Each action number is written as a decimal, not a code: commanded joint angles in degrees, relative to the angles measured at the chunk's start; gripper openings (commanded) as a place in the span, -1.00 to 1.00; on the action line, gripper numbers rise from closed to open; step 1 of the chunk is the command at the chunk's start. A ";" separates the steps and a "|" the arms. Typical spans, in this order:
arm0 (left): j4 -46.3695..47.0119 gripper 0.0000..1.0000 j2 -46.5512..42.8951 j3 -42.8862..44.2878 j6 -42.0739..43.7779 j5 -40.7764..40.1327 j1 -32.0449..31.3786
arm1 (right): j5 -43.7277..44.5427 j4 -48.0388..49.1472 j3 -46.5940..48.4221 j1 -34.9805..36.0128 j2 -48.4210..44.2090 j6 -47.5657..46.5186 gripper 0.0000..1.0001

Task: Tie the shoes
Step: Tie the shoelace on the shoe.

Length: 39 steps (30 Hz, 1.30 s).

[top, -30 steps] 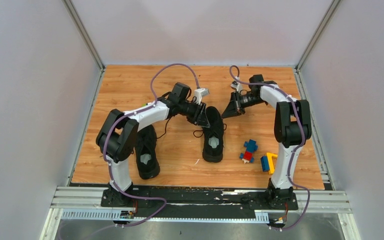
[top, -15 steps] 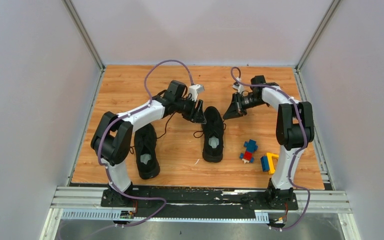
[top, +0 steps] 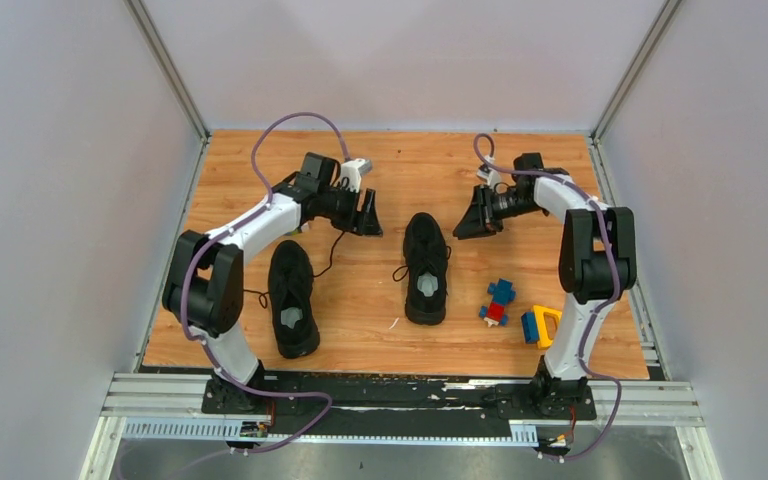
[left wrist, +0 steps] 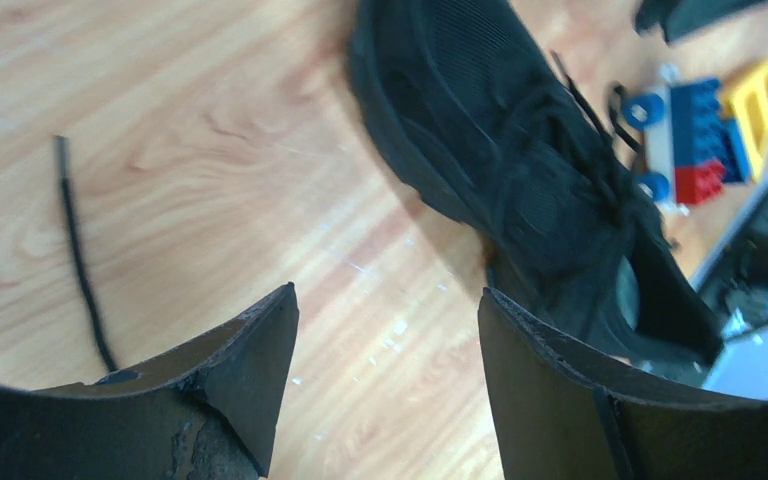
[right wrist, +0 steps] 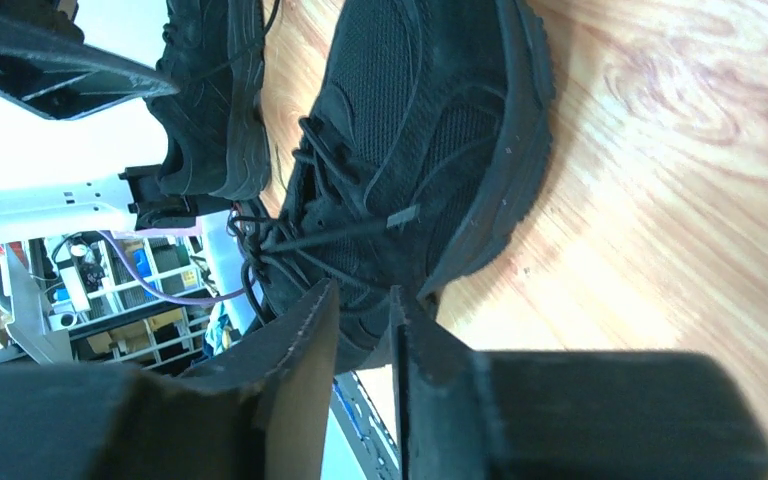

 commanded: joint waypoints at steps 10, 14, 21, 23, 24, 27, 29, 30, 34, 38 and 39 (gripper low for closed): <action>9.83 0.49 -9.97 -15.65 1.41 24.28 -3.57 | -11.52 5.69 -11.61 -5.05 -5.91 4.54 0.00; 8.14 0.49 -7.63 -13.74 3.44 23.59 -6.12 | -12.89 5.52 -9.37 -3.46 -1.73 5.49 0.03; 3.08 0.47 -2.51 -8.95 7.48 21.37 -8.91 | -15.31 5.52 -8.46 -0.23 1.88 5.80 0.05; 2.56 0.44 -1.62 -8.34 7.37 20.21 -9.63 | -15.67 5.52 -8.29 -0.24 2.38 5.97 0.02; 2.53 0.43 -1.30 -8.05 7.01 20.17 -9.82 | -15.98 5.52 -8.28 -0.24 2.53 5.88 -0.01; 2.16 0.33 -0.22 -7.57 6.91 19.62 -9.89 | -16.76 5.60 -8.36 -0.24 2.87 5.82 -0.10; 1.94 0.26 -0.04 -7.36 7.27 19.45 -9.89 | -17.07 5.69 -8.37 -0.23 3.21 5.59 -0.24; 1.78 0.23 0.02 -7.34 7.40 19.43 -9.89 | -17.34 5.69 -8.37 -0.26 3.37 5.50 -0.28; 0.80 0.03 0.56 -6.85 8.12 19.42 -9.89 | -18.13 6.01 -8.01 -0.23 4.22 5.85 -0.36; -0.53 -0.25 1.64 -5.76 8.66 19.41 -9.86 | -18.29 5.97 -7.56 -0.18 4.20 5.73 -0.67; -0.56 -0.32 1.69 -5.54 8.72 19.55 -9.88 | -18.31 5.95 -7.72 -0.25 3.89 5.59 -0.80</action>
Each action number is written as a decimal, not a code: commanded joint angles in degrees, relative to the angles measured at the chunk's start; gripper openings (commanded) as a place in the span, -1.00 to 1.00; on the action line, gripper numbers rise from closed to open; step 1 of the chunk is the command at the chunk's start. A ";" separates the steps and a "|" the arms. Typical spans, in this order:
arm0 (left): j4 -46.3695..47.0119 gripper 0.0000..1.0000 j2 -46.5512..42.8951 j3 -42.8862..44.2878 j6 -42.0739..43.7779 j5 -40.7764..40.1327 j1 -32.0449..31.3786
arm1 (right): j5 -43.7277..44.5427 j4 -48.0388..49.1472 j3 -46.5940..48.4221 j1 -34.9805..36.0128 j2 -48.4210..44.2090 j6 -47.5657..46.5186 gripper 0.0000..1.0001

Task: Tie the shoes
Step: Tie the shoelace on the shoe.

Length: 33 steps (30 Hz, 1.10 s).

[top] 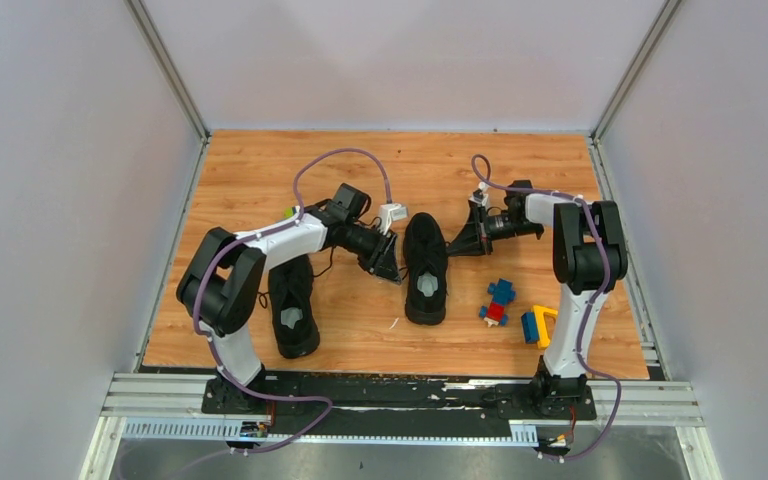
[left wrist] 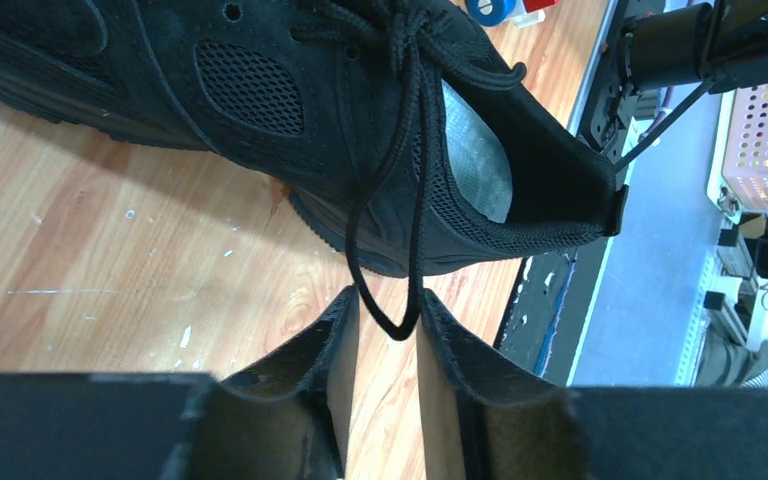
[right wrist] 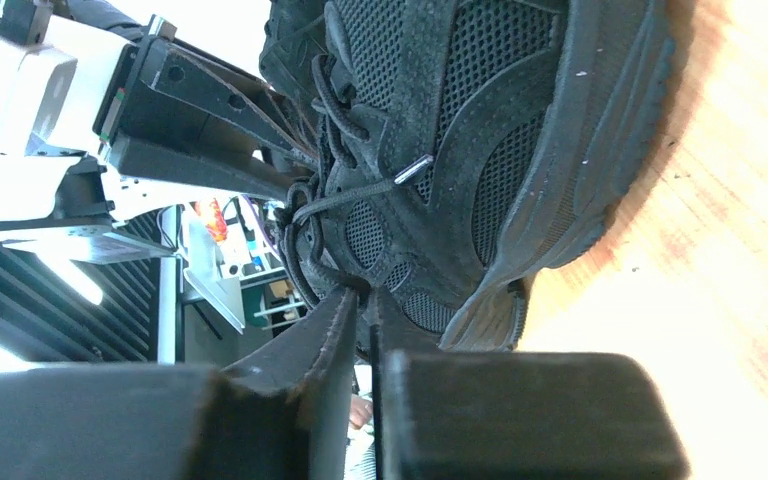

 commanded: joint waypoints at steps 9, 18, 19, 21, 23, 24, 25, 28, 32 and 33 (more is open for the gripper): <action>-8.26 -1.00 1.88 6.38 7.98 -9.27 -0.07 | 2.24 1.26 -3.75 -5.29 -11.41 -2.70 -1.00; -8.73 -1.00 1.45 5.59 8.02 -19.44 0.18 | 8.92 2.26 -9.20 -8.73 -16.67 -3.17 -1.00; -8.97 -1.00 1.77 5.62 7.98 -21.34 0.23 | 9.86 2.43 -9.53 -8.74 -16.92 -3.14 -1.00; -9.58 -1.00 1.89 5.80 8.22 -22.17 0.40 | 10.82 2.48 -10.07 -8.74 -17.08 -3.13 -1.00; -9.83 -1.00 1.64 5.82 8.15 -22.51 0.45 | 12.26 2.40 -10.40 -8.80 -17.29 -3.12 -1.00; -10.05 -1.00 1.38 5.78 8.15 -22.88 0.45 | 12.90 2.39 -10.74 -8.82 -17.54 -3.17 -1.00; -10.21 -1.00 1.30 5.71 8.23 -24.26 0.45 | 13.25 2.44 -11.16 -9.01 -17.79 -3.19 -1.00; -11.00 -1.00 0.63 5.07 9.00 -27.98 1.06 | 14.10 3.28 -12.57 -10.11 -19.03 -3.18 -1.00; -10.65 -1.00 -0.09 3.68 9.26 -30.42 2.26 | 14.58 3.74 -13.11 -11.86 -19.12 -2.90 -1.00; -10.65 -1.00 -0.14 3.55 9.68 -31.01 2.37 | 14.81 3.73 -13.15 -12.23 -19.12 -2.84 -1.00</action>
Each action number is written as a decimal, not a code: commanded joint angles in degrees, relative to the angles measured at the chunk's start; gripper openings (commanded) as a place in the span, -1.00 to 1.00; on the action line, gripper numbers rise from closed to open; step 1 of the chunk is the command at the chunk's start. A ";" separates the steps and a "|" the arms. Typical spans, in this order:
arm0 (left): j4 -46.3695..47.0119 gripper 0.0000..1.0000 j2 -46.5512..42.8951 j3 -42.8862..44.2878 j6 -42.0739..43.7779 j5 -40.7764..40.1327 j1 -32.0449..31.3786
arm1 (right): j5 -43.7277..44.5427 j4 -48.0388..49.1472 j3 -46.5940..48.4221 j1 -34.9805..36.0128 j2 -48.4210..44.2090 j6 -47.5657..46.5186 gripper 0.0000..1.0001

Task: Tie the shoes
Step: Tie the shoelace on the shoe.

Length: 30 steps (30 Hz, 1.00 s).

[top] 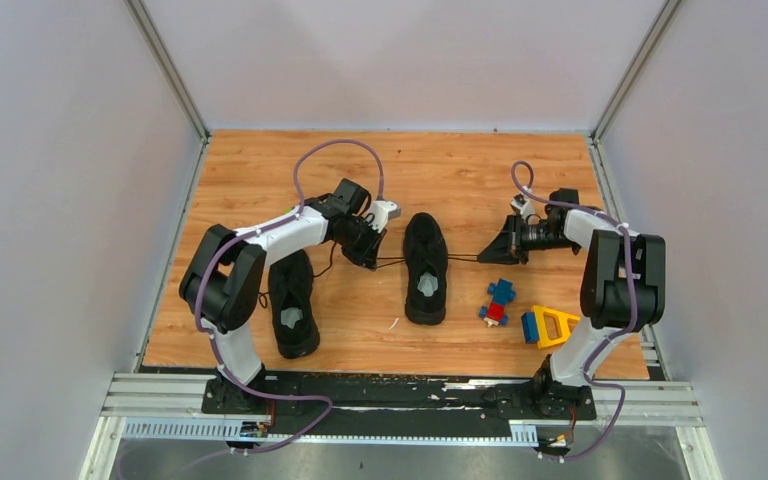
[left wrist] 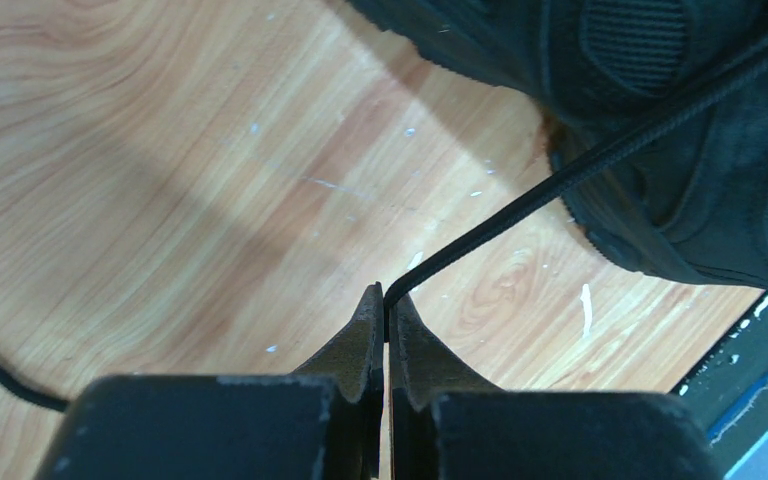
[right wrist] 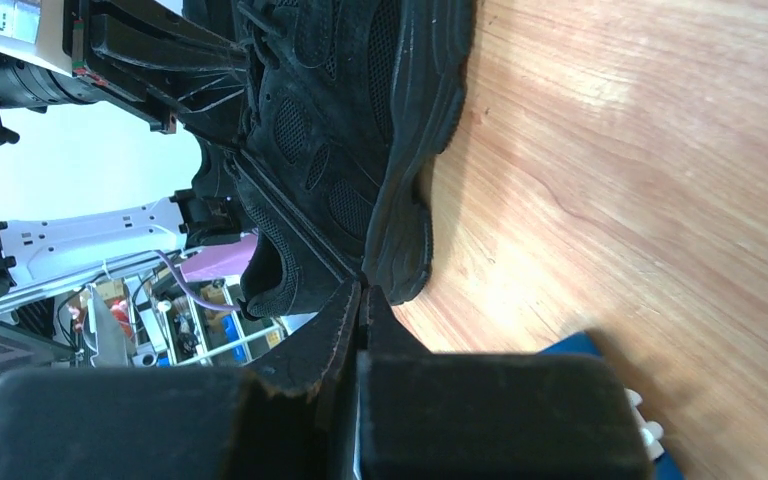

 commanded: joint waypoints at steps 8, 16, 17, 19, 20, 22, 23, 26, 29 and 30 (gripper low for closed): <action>-2.55 -1.00 -2.07 -1.22 3.92 -8.77 2.22 | 3.11 2.88 -0.66 -4.00 -2.16 -0.38 -1.00; -1.99 -1.00 -2.35 -0.98 4.35 -6.94 2.52 | -0.63 3.61 -0.76 -3.92 -2.16 -0.99 -1.00; -1.88 -1.00 -2.36 -0.83 4.23 -6.26 2.55 | -1.97 3.76 -0.64 -3.75 -2.22 -1.10 -0.89; -1.67 -1.00 -1.95 -0.25 4.04 -3.37 2.49 | -3.43 4.56 -0.41 -2.55 -2.48 -0.22 -0.62; -1.52 -1.00 -1.43 0.15 3.88 -1.11 2.44 | -4.10 5.02 -0.15 -1.63 -2.34 0.35 -0.51; -1.15 -1.00 -0.41 0.94 3.22 2.06 2.10 | -6.15 5.92 0.49 0.96 -1.27 1.96 -0.29; -1.08 -1.00 -0.03 1.79 2.79 2.95 1.90 | -7.33 6.41 1.01 2.19 -0.56 2.65 -0.18; -1.49 -1.00 1.84 3.71 2.19 6.03 0.61 | -7.21 6.54 3.42 6.57 2.50 3.73 0.13; -2.22 -1.00 3.22 5.78 1.79 6.66 -0.33 | -6.50 6.41 6.05 10.04 6.22 4.91 0.18; -2.32 -1.00 3.33 5.98 1.66 6.78 -0.51 | -6.58 6.41 6.66 10.60 7.54 5.51 0.17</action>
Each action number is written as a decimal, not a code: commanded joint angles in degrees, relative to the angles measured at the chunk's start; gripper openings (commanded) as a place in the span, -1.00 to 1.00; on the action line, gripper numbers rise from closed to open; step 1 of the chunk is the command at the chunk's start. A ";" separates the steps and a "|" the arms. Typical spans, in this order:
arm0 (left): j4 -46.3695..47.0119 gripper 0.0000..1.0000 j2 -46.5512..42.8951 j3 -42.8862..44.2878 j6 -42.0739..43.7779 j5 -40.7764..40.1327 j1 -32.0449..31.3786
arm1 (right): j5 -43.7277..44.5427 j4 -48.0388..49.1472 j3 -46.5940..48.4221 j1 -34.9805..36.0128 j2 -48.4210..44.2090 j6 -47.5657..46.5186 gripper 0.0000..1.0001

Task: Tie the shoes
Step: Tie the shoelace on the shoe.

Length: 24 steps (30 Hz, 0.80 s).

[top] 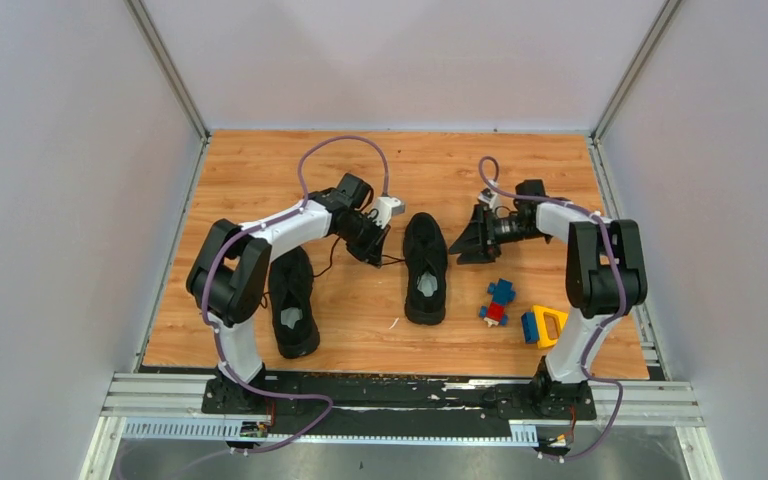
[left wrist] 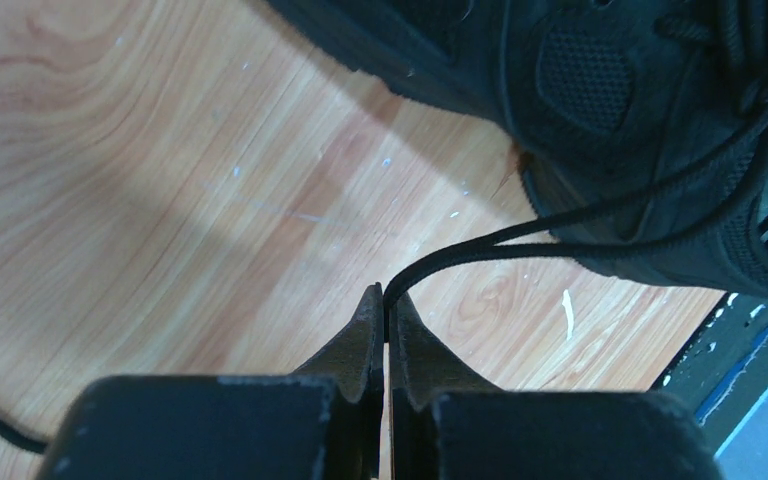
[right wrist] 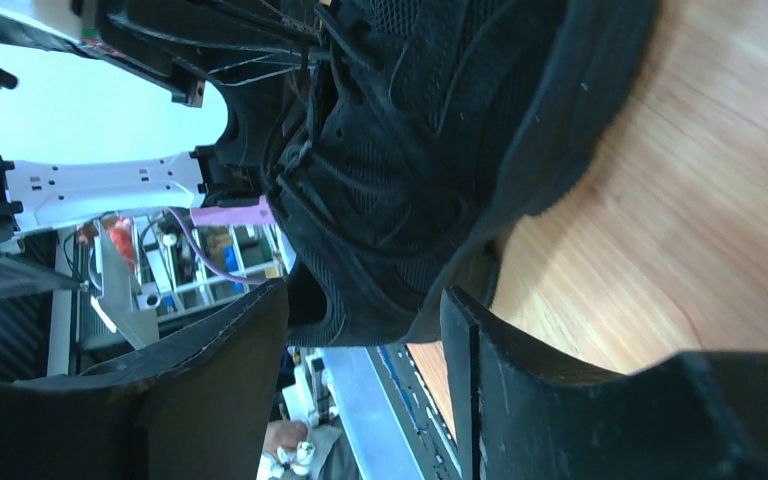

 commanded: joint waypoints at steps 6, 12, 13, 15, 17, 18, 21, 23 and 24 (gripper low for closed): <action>-0.43 -1.00 0.58 2.87 -0.59 3.58 -1.21 | -1.74 1.99 5.71 3.62 8.38 4.11 0.12; -0.03 -1.00 -0.04 2.33 -1.01 3.97 -1.27 | -1.37 2.13 6.45 4.53 9.71 3.95 0.04; 0.03 -1.00 0.09 2.36 -1.05 4.06 -1.27 | -1.35 2.12 6.94 4.84 9.99 4.03 0.03; 0.04 -1.00 0.39 2.65 -1.22 4.04 -1.32 | -1.99 2.25 7.99 5.20 11.01 4.35 0.03; -0.11 -1.00 0.66 2.94 -1.21 4.05 -1.36 | -3.09 2.34 9.08 5.53 12.65 4.85 0.03; -0.19 -1.00 0.77 3.10 -1.24 4.04 -1.36 | -3.97 2.30 9.70 5.70 13.58 5.01 0.02; -0.34 -1.00 0.78 3.16 -1.19 4.03 -1.30 | -4.08 2.27 10.56 5.90 15.21 4.82 -0.13; -0.40 -1.00 0.73 3.01 -1.16 4.08 -1.35 | -4.70 2.26 10.51 5.81 15.37 4.27 -0.49; -0.42 -1.00 0.63 2.90 -1.13 4.05 -1.36 | -4.74 2.25 10.24 5.66 14.95 4.17 -0.64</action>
